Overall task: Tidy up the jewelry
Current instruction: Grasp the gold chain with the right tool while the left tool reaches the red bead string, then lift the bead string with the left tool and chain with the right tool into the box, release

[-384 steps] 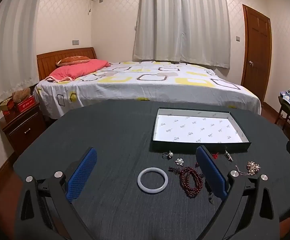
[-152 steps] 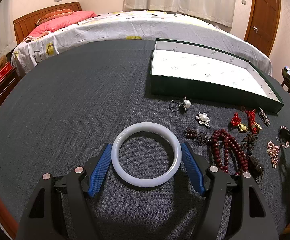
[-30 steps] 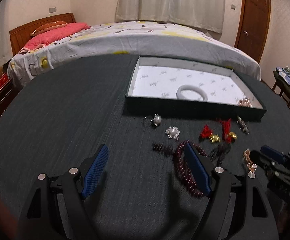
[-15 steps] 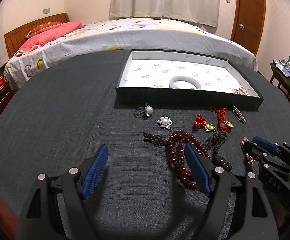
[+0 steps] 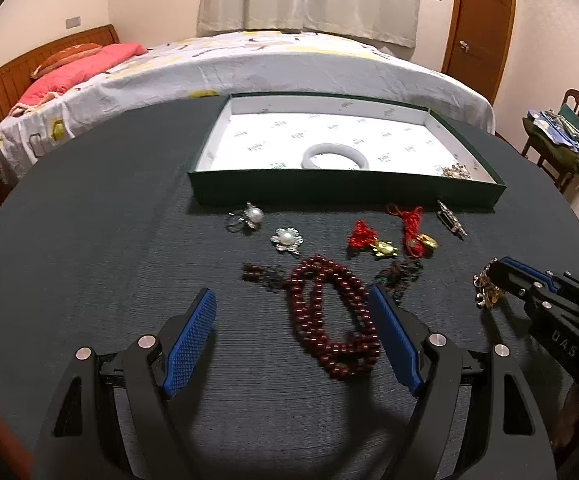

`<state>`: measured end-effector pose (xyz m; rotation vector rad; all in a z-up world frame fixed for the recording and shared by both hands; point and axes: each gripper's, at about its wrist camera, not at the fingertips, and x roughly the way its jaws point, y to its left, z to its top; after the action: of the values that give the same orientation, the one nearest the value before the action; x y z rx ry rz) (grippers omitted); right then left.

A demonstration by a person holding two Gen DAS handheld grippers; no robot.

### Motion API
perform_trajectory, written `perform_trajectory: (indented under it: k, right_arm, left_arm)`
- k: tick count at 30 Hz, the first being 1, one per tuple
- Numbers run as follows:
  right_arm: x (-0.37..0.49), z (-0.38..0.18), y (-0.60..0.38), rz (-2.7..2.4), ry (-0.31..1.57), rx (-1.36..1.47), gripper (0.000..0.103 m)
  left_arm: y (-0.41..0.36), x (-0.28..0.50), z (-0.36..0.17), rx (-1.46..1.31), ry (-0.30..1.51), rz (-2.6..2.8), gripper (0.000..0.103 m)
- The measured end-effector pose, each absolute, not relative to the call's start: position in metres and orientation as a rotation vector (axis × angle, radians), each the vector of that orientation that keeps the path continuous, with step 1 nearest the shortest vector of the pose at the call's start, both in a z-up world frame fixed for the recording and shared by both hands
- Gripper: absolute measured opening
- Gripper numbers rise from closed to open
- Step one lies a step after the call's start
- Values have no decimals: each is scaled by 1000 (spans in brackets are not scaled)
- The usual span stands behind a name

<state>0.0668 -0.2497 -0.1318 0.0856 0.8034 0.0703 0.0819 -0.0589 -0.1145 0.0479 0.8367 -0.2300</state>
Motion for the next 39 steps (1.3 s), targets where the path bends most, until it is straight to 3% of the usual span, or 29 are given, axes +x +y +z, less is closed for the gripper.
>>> perform_trajectory:
  k: [12,16,26,34,36,39]
  right_arm:
    - [66,-133,-256,79,802,123,12]
    - [65,-133,-257,87,800,134,12]
    - [66,-134,-259,91,803,145,12]
    - [65,-134,-257,100,806,140,12]
    - [65,-133,-257,99,806,140,12]
    - [64,-133,-256,101,804,140,12]
  left_arm:
    - [-71,94,-131,72,902,-227,76]
    - [-61,88,-132,70,911,-217,66]
    - [-67,88,-132,126,897,-250,65]
    - [-63,84,-130,138,867,-274,25]
    - [-61,83,-129,131,864,-290,19]
    - [-58,81,-129,116,859,-308,16]
